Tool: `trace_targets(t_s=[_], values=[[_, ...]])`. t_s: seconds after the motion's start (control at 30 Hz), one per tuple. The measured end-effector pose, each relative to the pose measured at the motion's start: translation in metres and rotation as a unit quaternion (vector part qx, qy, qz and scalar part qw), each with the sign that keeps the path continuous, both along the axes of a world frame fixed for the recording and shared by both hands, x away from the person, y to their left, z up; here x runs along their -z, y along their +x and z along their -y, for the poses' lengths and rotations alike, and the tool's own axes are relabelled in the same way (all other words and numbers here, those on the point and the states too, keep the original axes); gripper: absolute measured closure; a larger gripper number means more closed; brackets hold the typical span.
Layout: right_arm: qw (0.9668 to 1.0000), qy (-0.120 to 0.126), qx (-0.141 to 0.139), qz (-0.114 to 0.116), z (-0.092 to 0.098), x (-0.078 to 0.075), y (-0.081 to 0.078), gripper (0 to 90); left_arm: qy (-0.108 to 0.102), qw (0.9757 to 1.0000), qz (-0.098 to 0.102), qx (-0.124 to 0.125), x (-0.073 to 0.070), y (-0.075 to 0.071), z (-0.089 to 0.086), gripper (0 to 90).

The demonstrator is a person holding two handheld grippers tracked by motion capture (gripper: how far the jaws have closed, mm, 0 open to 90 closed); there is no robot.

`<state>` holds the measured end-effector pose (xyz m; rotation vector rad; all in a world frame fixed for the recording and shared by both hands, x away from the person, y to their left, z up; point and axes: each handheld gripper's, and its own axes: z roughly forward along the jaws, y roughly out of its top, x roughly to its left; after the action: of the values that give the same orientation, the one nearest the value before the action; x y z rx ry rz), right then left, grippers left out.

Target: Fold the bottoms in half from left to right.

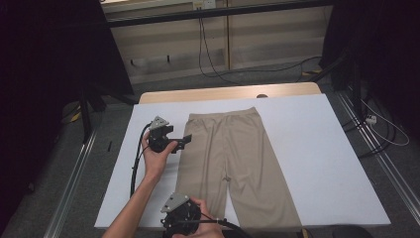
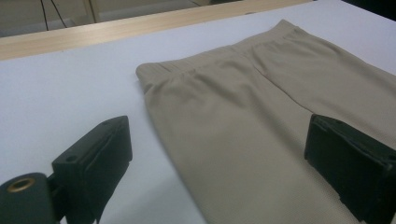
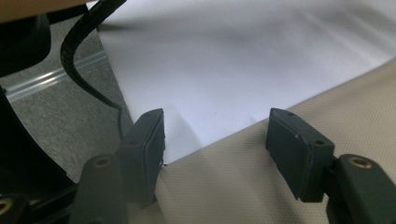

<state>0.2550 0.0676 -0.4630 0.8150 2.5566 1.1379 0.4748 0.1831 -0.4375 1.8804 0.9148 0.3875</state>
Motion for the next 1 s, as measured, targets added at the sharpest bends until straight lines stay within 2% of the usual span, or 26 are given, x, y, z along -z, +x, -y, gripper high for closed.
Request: trace_targets(t_s=[0.07, 0.1, 0.2, 0.3, 0.4, 0.43, 0.47, 0.5, 0.57, 0.63, 0.73, 0.83, 0.97, 1.0], values=[[1.0000, -0.002, -0.004, 0.007, 0.002, 0.001, 0.000, 44.5, 0.000, 1.0000, 0.002, 0.002, -0.001, -0.001, 0.000, 8.0], [1.0000, -0.005, -0.005, 0.003, 0.004, -0.001, 0.000, 49.3, 0.002, 1.0000, 0.003, 0.002, -0.002, -0.001, -0.001, 7.9], [0.9999, -0.009, 0.001, -0.005, 0.010, -0.004, 0.006, 69.6, 0.000, 1.0000, -0.008, -0.001, -0.002, -0.001, -0.002, 7.9], [0.9999, -0.001, 0.001, -0.012, 0.015, -0.003, 0.009, 73.6, 0.009, 0.9998, -0.016, -0.001, -0.001, 0.000, -0.003, 7.9], [0.9999, -0.008, 0.007, -0.008, 0.013, -0.004, 0.006, 78.0, 0.003, 0.9998, -0.021, -0.003, 0.001, 0.003, -0.004, 8.1], [0.9999, -0.003, 0.009, -0.011, 0.013, -0.003, 0.006, 82.4, -0.001, 0.9999, -0.015, -0.005, 0.002, 0.005, -0.005, 8.7], [0.9999, -0.003, 0.009, -0.011, 0.013, -0.003, 0.006, 82.4, -0.001, 0.9999, -0.015, -0.005, 0.002, 0.005, -0.005, 8.9], [0.9997, 0.001, 0.008, -0.023, 0.015, -0.004, 0.009, 89.6, -0.006, 0.9999, 0.000, -0.012, 0.003, 0.008, -0.005, 9.0], [0.9994, 0.004, 0.006, -0.033, 0.016, -0.005, 0.012, 90.0, -0.007, 0.9998, 0.002, -0.017, 0.004, 0.013, -0.006, 9.7], [0.9993, 0.006, 0.006, -0.036, 0.016, -0.005, 0.012, 90.0, 0.001, 0.9996, -0.009, -0.026, 0.004, 0.022, -0.005, 8.0], [0.9988, 0.021, 0.005, -0.043, 0.019, -0.006, 0.015, 90.0, -0.001, 0.9990, -0.031, -0.032, 0.007, 0.036, -0.005, 7.3], [0.9979, 0.039, 0.001, -0.052, 0.022, -0.006, 0.018, 90.0, 0.004, 0.9981, -0.049, -0.036, 0.011, 0.051, -0.001, 14.9], [0.9979, 0.049, -0.008, -0.043, 0.025, -0.013, 0.017, 90.0, -0.002, 0.9975, -0.051, -0.049, 0.011, 0.068, 0.007, 26.7], [0.9976, 0.051, -0.006, -0.046, 0.026, -0.013, 0.017, 90.0, -0.002, 0.9975, -0.051, -0.049, 0.011, 0.068, 0.007, 29.9]])
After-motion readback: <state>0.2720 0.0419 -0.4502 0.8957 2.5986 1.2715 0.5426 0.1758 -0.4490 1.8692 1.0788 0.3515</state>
